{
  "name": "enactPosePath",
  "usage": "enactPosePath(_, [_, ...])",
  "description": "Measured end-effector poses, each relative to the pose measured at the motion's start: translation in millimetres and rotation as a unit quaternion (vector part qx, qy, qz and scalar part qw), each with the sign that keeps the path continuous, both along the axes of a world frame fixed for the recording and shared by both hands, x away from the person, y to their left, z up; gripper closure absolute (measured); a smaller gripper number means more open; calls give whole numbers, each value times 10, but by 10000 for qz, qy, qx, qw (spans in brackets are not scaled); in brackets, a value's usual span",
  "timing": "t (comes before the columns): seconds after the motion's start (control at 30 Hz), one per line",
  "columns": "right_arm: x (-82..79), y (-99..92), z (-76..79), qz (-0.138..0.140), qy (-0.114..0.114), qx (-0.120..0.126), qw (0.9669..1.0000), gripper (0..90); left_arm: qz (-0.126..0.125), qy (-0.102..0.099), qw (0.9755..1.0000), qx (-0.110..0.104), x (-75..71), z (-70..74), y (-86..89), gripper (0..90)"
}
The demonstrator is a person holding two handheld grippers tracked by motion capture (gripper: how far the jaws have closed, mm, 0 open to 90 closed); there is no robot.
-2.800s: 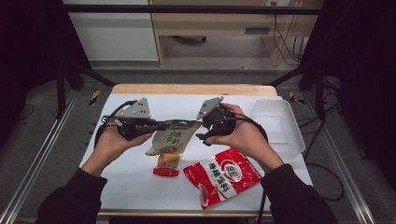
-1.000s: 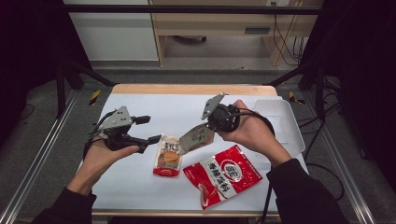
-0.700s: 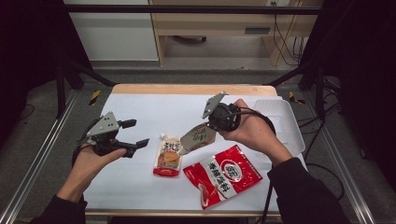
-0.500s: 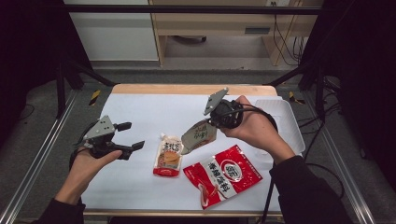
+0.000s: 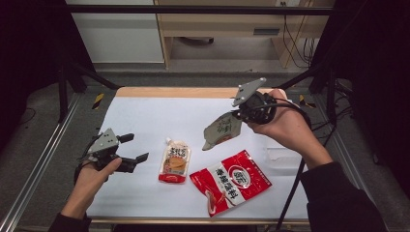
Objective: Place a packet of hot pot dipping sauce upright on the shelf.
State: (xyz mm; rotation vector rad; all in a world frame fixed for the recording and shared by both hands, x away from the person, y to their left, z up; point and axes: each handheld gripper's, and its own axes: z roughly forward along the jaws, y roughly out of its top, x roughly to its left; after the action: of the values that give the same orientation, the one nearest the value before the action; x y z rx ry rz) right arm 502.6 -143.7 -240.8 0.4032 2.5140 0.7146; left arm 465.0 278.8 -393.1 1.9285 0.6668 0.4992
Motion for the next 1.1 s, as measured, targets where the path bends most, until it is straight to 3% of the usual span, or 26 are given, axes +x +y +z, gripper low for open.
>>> enactPosePath(0.17, [-63, -190, 91, -264, -89, 54, 9996, 900, 203, -58, 9996, 194, -4, -153, 81, 105])
enactPosePath(0.37, [-148, -388, 153, -585, -154, 144, 9981, 900, 461, -204, 9986, 135, -10, -285, 156, 105])
enactPosePath(0.43, [-177, -456, 173, -667, -163, 126, 9976, 900, 515, -193, 9985, 22, -16, -342, 191, 105])
enactPosePath(0.57, [-226, -597, 192, -836, -192, 180, 9962, 900, 594, -140, 9981, 16, -13, -398, 230, 105])
enactPosePath(0.87, [-319, -977, 201, -1173, -162, 209, 9927, 900, 571, -120, 9981, 222, -8, -452, 173, 105])
enactPosePath(1.1, [-377, -1201, 119, -1408, -75, 126, 9899, 900, 565, -130, 9980, 268, -12, -465, 165, 105])
